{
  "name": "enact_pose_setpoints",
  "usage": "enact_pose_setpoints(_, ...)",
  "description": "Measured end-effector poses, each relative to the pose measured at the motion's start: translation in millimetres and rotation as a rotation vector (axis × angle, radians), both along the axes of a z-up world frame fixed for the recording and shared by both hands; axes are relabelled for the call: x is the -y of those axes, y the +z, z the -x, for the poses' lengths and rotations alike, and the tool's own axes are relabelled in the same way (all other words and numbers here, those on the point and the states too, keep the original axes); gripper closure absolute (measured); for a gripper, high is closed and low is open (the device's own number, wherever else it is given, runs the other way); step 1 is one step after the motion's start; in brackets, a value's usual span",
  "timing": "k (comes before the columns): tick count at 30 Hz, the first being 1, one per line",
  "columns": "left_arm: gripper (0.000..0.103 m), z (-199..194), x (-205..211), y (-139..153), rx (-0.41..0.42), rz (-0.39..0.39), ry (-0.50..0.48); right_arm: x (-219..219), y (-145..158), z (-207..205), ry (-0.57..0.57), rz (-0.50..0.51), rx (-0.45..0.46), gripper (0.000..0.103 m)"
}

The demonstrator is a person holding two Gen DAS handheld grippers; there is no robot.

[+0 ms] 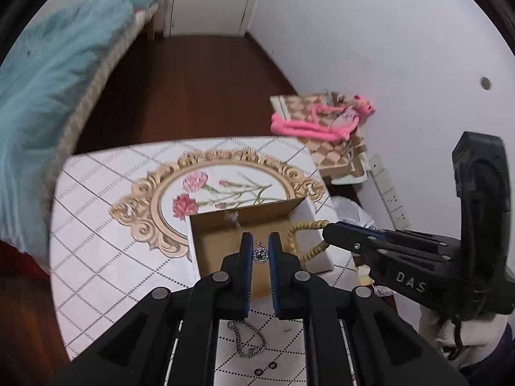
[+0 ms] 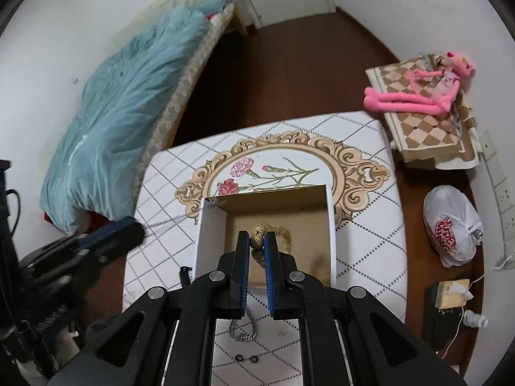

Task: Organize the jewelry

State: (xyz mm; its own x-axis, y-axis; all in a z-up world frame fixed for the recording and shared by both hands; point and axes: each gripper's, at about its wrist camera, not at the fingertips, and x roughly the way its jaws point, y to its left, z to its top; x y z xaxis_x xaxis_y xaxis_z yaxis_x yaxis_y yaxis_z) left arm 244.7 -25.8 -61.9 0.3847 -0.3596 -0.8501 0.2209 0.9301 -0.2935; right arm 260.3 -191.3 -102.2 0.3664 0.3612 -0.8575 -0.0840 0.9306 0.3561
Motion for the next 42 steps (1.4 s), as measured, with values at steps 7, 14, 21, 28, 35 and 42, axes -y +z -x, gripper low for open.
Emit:
enact_pose_setpoints(7, 0.094, -30, -9, -37, -0.191, 0.069, 0.089, -9, -28, -32, 0.041, -0.043, -0.095, 0.094)
enact_pose_setpoints(14, 0.020, -34, -15, -41, -0.118, -0.194, 0.160, 1, -63, -46, 0.020, -0.012, -0.208, 0.059)
enact_pose_setpoints(21, 0.000, -16, -25, -60, -0.078, -0.342, 0.203, 6, -63, -23, -0.007, 0.237, -0.123, 0.014)
enact_pose_setpoints(28, 0.000, 11, -20, -69, -0.054, -0.354, 0.225, 5, -77, 2, -0.039, 0.368, -0.095, 0.008)
enact_pose_setpoints(35, 0.000, 31, -17, -38, 0.019, -0.349, 0.255, 5, -49, 24, -0.072, 0.352, -0.019, 0.008)
enact_pose_setpoints(42, 0.000, 69, -20, 2, 0.110, -0.322, 0.273, 11, -5, 68, -0.087, 0.300, 0.073, 0.008)
